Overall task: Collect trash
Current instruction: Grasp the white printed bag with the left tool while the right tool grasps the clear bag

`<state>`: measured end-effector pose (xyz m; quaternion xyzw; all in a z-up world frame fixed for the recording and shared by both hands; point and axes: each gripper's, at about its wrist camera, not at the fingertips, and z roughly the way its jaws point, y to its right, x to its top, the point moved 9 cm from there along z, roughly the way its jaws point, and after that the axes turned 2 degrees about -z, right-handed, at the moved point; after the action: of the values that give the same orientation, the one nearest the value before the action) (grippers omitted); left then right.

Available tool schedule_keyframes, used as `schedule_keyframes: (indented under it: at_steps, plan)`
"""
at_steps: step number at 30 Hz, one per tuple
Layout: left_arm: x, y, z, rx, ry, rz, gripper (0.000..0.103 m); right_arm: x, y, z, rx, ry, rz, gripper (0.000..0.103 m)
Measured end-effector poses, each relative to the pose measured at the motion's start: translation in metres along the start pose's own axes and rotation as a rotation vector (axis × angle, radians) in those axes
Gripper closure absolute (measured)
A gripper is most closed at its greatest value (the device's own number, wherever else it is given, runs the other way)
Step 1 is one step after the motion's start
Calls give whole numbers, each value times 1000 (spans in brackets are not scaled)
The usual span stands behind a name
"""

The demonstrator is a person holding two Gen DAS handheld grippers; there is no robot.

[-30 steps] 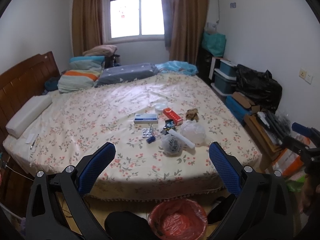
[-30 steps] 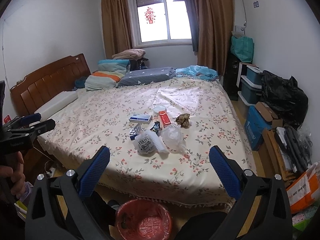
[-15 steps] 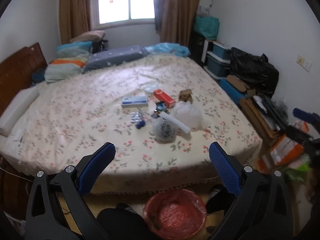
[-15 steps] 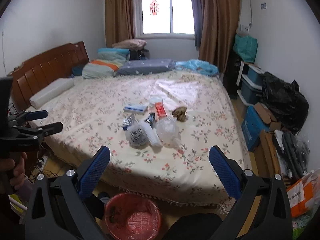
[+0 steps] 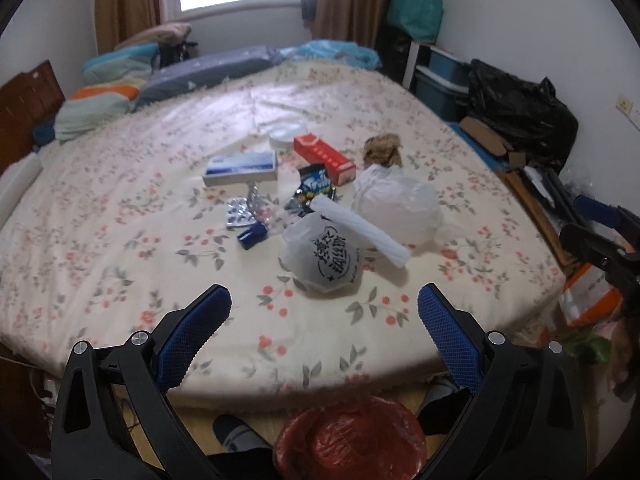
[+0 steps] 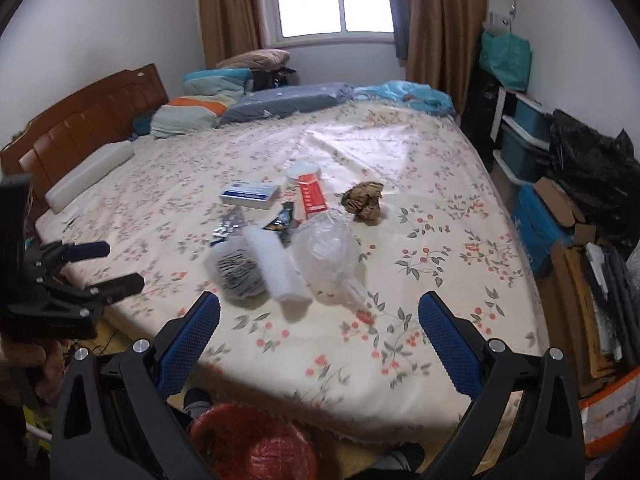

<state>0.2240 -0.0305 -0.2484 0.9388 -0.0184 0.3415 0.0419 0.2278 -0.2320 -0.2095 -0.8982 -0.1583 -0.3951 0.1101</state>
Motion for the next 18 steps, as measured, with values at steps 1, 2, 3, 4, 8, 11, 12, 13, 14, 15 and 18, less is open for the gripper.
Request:
schedule_keyframes:
  at_steps: [1, 2, 3, 4, 8, 11, 12, 13, 14, 15, 18]
  plan:
    - [1, -1, 12, -5, -5, -4, 6, 1, 2, 11, -1, 0, -10, 5]
    - [2, -2, 26, -5, -15, -7, 6, 1, 4, 22, -15, -8, -21, 5]
    - [2, -3, 36, -6, -22, -7, 6, 2, 4, 29, -17, -14, -27, 5]
    - [2, -4, 50, -8, -33, -5, 6, 3, 6, 39, -18, -22, -32, 5]
    - [2, -7, 93, 3, -60, 0, 6, 4, 9, 70, -6, -48, -29, 5]
    - [3, -12, 118, 2, -78, -9, 7, 6, 12, 90, 0, -63, -23, 5]
    - [3, -14, 128, 3, -85, -13, 7, 6, 13, 94, 3, -67, -21, 5]
    - [3, -15, 133, 2, -90, -15, 7, 6, 14, 99, 5, -73, -18, 5]
    - [3, -16, 140, 1, -94, -18, 7, 7, 15, 103, 6, -76, -15, 5]
    - [3, -17, 145, -1, -100, -19, 7, 7, 16, 107, 8, -79, -11, 5]
    - [3, -17, 156, -5, -104, -9, 7, 7, 18, 116, 11, -88, -6, 5]
